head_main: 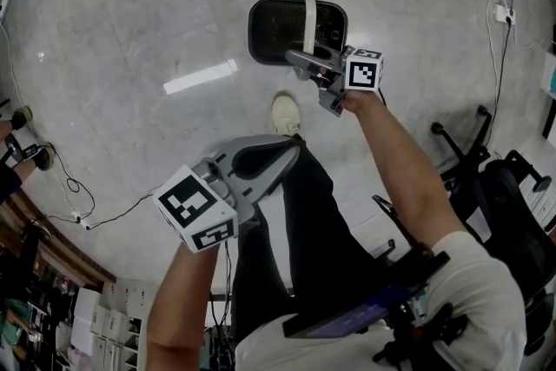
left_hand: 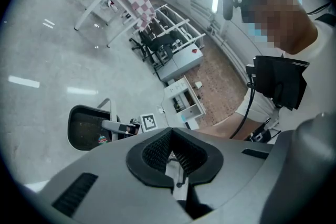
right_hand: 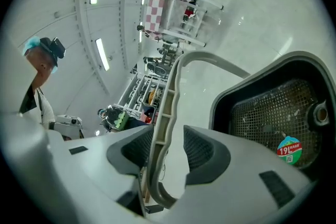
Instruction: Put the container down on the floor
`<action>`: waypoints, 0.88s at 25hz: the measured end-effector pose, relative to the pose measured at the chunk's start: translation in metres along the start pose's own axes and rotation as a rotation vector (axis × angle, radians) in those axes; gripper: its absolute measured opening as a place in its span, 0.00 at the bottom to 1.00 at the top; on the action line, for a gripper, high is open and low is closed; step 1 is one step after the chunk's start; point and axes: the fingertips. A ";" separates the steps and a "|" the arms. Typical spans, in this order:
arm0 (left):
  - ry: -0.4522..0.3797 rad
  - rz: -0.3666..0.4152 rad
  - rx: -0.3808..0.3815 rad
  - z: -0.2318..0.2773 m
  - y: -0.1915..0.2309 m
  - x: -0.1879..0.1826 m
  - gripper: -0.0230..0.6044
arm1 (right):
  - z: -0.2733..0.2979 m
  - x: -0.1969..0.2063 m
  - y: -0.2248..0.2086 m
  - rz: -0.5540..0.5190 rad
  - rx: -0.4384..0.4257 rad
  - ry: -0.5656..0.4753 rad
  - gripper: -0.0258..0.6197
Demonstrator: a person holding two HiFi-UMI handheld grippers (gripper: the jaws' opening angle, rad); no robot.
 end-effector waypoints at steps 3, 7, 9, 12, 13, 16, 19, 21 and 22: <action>0.003 0.003 0.001 0.001 0.002 -0.001 0.05 | -0.001 0.002 -0.003 0.004 -0.004 0.009 0.30; 0.009 0.011 0.011 0.000 0.000 -0.004 0.05 | -0.007 0.005 -0.004 0.040 -0.003 0.026 0.40; 0.011 0.017 0.012 -0.001 -0.003 -0.006 0.05 | -0.016 0.011 -0.005 0.059 0.011 0.035 0.41; 0.019 0.035 0.015 -0.003 -0.013 -0.007 0.05 | -0.042 0.021 -0.008 0.132 0.046 0.020 0.41; 0.024 0.044 0.015 -0.004 -0.019 -0.008 0.05 | -0.052 0.023 -0.007 0.154 0.057 0.007 0.42; 0.037 0.068 0.023 -0.008 -0.039 -0.008 0.05 | -0.088 0.031 -0.008 0.171 0.124 -0.022 0.42; 0.054 0.098 0.047 -0.014 -0.064 -0.007 0.05 | -0.113 0.042 0.014 0.184 0.151 -0.035 0.41; 0.062 0.120 0.062 -0.020 -0.083 -0.005 0.05 | -0.125 0.048 0.040 0.186 0.155 -0.041 0.41; 0.065 0.128 0.069 -0.023 -0.094 -0.003 0.05 | -0.131 0.051 0.053 0.168 0.168 -0.042 0.41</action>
Point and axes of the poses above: the fingertips, and each gripper's own axes: z forward along the fingers, y to its left, x out of its underside, and after that the axes turned 10 degrees about x, right-handed
